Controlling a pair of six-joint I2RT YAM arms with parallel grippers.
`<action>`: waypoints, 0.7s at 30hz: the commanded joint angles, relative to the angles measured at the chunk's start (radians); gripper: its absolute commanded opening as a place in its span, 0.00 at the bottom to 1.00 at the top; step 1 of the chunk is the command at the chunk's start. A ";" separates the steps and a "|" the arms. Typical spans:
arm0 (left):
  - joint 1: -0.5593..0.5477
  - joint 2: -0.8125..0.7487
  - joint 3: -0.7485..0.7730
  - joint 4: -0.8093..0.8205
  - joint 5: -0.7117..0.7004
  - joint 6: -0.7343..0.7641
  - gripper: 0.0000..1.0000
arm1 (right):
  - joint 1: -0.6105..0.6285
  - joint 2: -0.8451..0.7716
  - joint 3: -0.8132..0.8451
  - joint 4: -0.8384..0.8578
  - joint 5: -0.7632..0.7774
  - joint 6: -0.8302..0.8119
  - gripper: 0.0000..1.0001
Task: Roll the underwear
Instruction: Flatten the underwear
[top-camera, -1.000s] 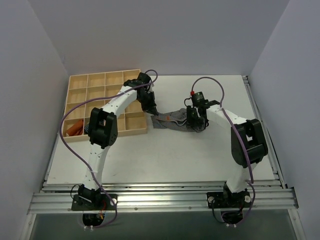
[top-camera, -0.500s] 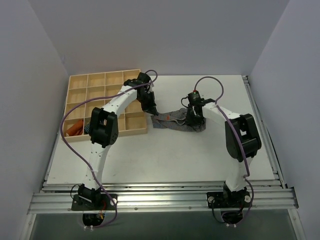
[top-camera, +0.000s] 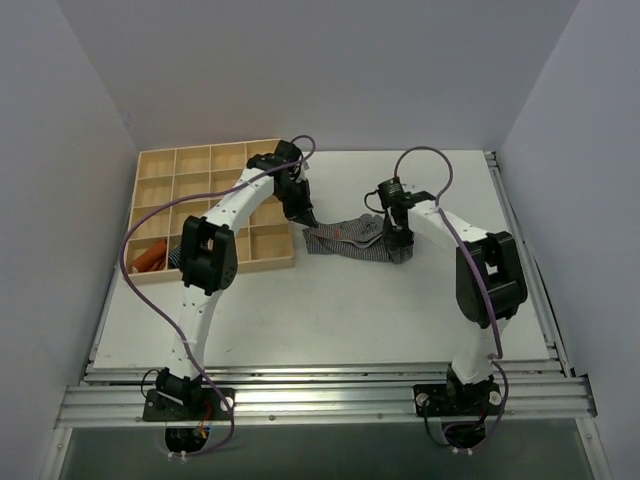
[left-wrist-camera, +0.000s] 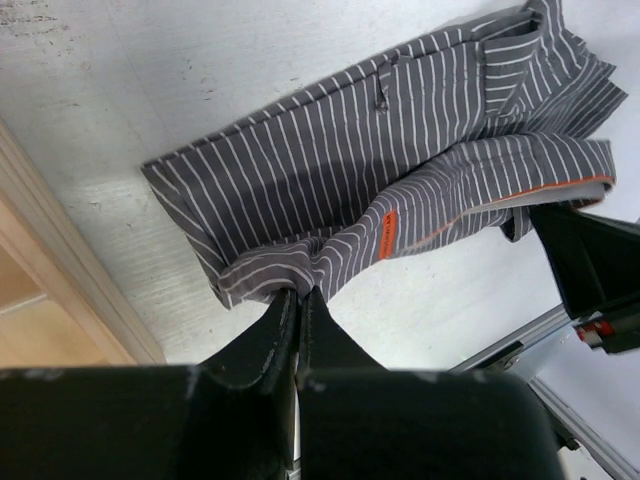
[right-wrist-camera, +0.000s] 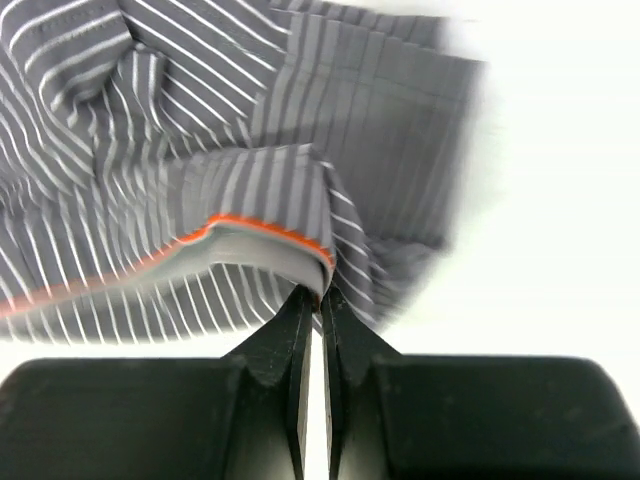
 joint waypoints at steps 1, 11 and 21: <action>0.010 -0.072 0.061 -0.043 -0.003 -0.001 0.02 | -0.011 -0.164 0.058 -0.162 0.121 -0.071 0.00; 0.010 -0.275 -0.072 0.042 0.071 -0.080 0.02 | -0.011 -0.445 0.016 -0.317 0.262 -0.114 0.00; 0.025 -0.117 0.304 -0.079 0.166 -0.142 0.02 | -0.125 -0.416 0.098 -0.258 0.249 -0.136 0.00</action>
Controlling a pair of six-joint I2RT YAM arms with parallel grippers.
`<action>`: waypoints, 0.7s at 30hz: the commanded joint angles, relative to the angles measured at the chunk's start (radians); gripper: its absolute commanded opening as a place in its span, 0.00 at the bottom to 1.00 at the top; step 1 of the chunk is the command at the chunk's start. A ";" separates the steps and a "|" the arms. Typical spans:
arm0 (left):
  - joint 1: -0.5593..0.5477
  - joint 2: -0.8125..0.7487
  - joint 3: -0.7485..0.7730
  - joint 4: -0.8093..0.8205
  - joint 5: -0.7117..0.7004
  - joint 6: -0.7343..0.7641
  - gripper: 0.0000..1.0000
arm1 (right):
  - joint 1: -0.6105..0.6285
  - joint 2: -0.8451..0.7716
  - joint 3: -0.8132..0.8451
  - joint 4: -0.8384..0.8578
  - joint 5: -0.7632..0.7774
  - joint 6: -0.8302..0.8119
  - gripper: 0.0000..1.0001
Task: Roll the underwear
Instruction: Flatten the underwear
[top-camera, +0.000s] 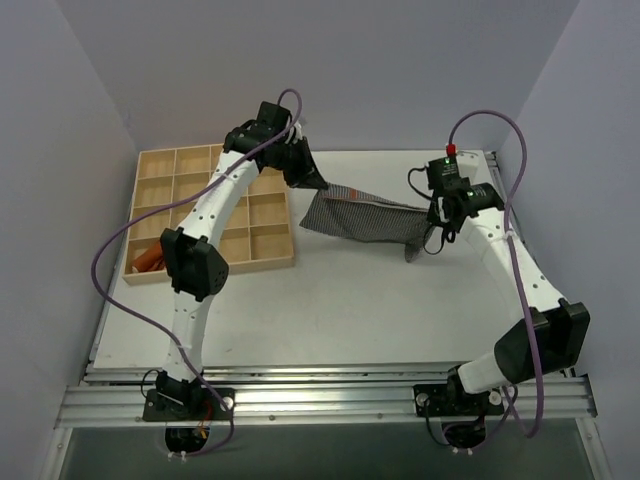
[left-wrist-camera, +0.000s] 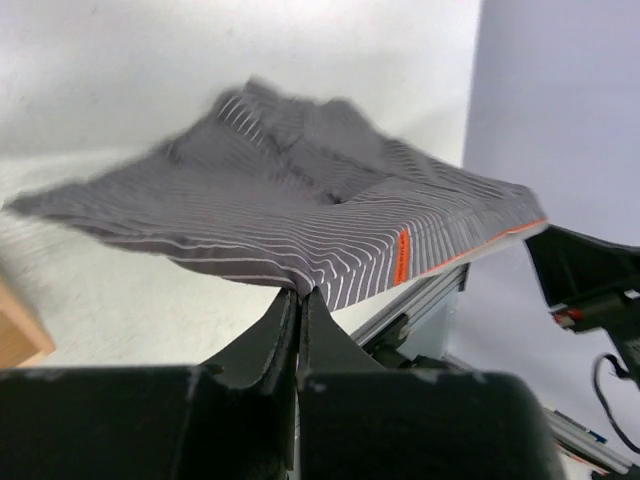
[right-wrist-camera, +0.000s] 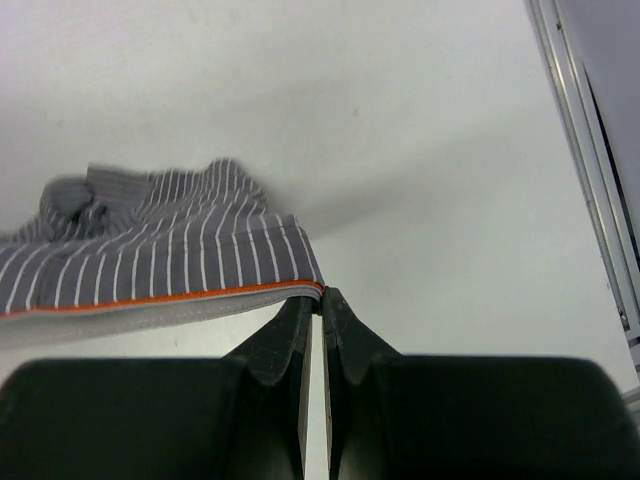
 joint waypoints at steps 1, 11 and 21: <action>0.023 0.121 0.263 -0.052 0.061 -0.061 0.02 | -0.069 0.100 0.085 0.022 0.010 -0.034 0.00; 0.054 0.235 0.227 0.353 0.235 -0.363 0.02 | -0.137 0.399 0.477 -0.010 0.045 -0.149 0.00; 0.038 0.165 0.094 0.298 0.268 -0.236 0.02 | -0.108 0.259 0.353 -0.042 0.164 -0.171 0.00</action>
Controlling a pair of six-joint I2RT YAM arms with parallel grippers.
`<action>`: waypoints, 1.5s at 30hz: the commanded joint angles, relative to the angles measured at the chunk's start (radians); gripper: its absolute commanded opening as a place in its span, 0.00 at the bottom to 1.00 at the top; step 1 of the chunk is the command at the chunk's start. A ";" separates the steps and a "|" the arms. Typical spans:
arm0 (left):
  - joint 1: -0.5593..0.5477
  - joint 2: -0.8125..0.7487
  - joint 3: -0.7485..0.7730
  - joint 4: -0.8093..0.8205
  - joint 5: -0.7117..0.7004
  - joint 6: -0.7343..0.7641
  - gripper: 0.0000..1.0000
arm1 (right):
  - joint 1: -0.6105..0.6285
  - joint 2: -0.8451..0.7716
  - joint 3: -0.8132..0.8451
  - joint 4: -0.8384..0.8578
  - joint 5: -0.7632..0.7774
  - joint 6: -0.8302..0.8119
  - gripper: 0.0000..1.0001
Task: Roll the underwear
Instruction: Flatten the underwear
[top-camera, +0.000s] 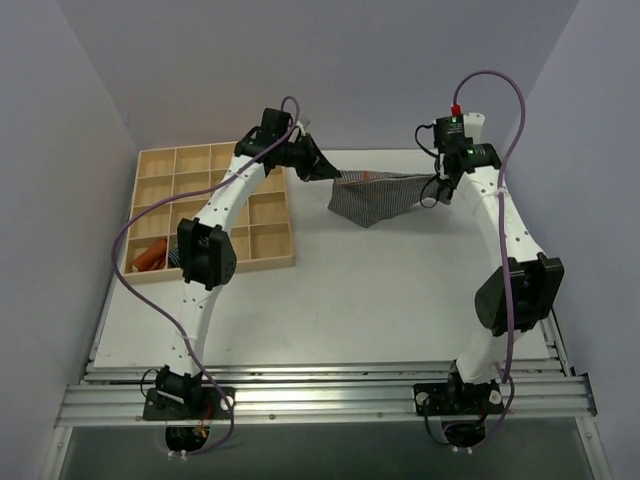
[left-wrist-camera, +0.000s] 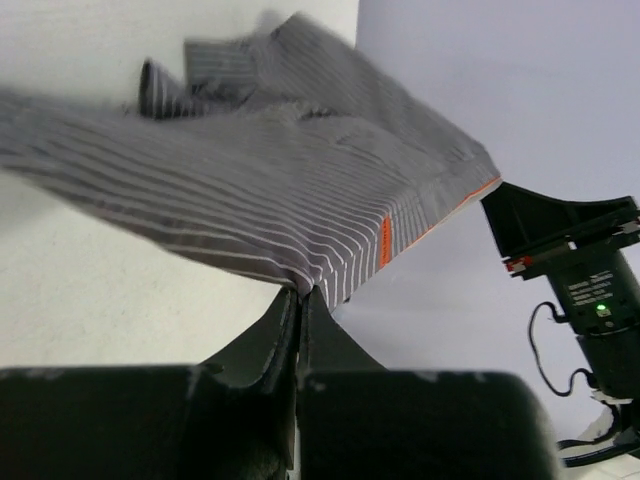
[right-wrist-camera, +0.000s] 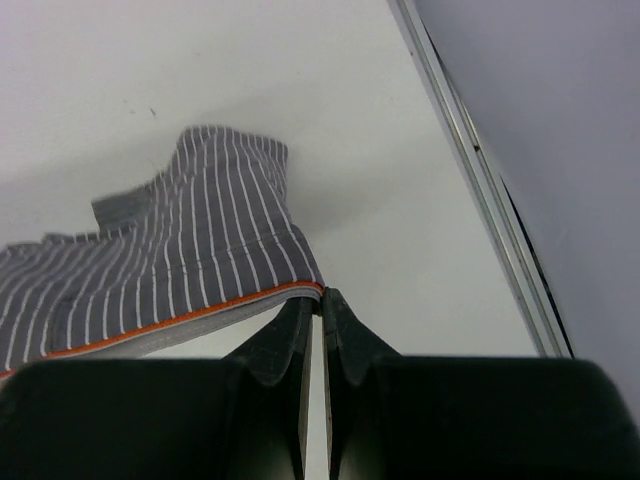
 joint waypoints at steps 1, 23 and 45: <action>-0.010 -0.117 -0.144 -0.018 0.022 0.108 0.02 | 0.031 -0.124 -0.129 -0.056 0.075 -0.006 0.00; -0.126 -0.347 -0.847 -0.182 -0.378 0.493 0.17 | 0.500 -0.474 -0.964 -0.012 -0.243 0.620 0.28; -0.450 -0.619 -0.993 0.187 -0.489 0.420 0.43 | -0.263 -0.148 -0.694 0.237 -0.510 0.313 0.38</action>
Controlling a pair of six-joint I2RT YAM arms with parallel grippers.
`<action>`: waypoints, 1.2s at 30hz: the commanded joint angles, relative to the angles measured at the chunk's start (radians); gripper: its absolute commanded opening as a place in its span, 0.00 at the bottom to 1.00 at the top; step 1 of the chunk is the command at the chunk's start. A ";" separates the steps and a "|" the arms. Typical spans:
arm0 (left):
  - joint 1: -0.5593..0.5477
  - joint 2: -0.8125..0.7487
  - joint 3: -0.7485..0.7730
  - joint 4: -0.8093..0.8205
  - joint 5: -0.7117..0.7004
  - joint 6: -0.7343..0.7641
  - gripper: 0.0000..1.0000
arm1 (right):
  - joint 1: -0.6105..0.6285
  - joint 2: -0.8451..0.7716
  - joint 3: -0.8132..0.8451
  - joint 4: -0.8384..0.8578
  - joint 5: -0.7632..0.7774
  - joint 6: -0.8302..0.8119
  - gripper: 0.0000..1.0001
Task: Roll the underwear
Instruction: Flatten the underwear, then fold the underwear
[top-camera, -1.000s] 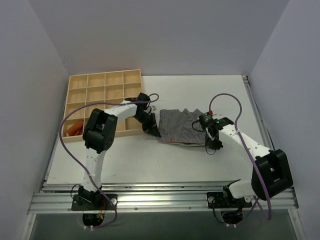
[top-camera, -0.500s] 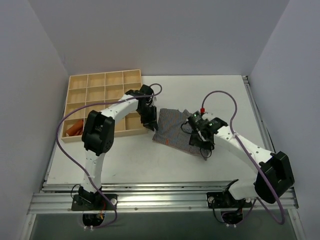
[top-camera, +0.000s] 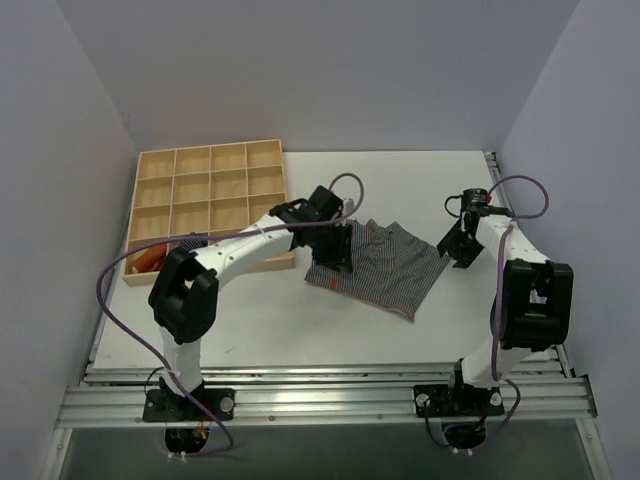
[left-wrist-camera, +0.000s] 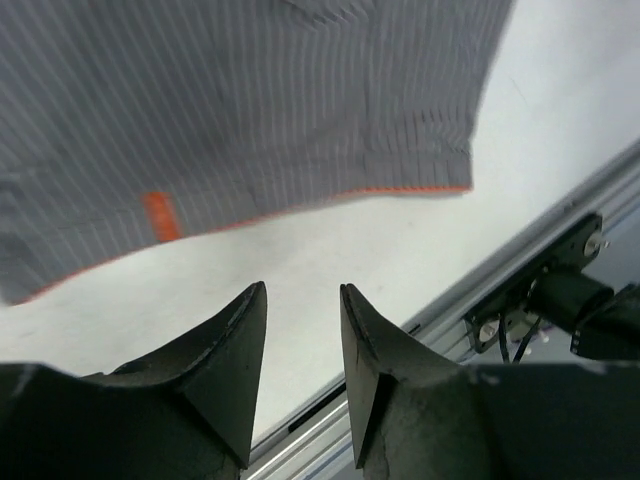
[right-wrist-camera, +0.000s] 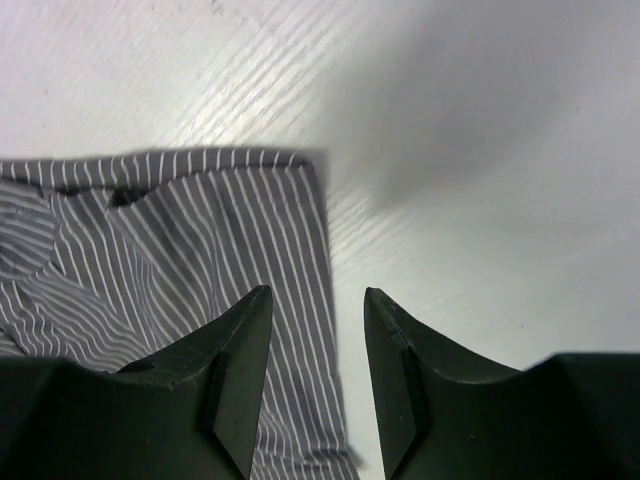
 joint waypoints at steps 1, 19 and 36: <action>-0.123 -0.041 -0.023 0.152 -0.045 -0.026 0.44 | -0.063 0.024 0.018 0.061 -0.093 -0.084 0.38; -0.439 0.279 0.270 0.196 -0.201 0.027 0.52 | -0.142 0.150 -0.051 0.267 -0.191 -0.174 0.34; -0.482 0.339 0.296 0.207 -0.311 0.022 0.55 | -0.150 0.129 -0.120 0.261 -0.187 -0.229 0.28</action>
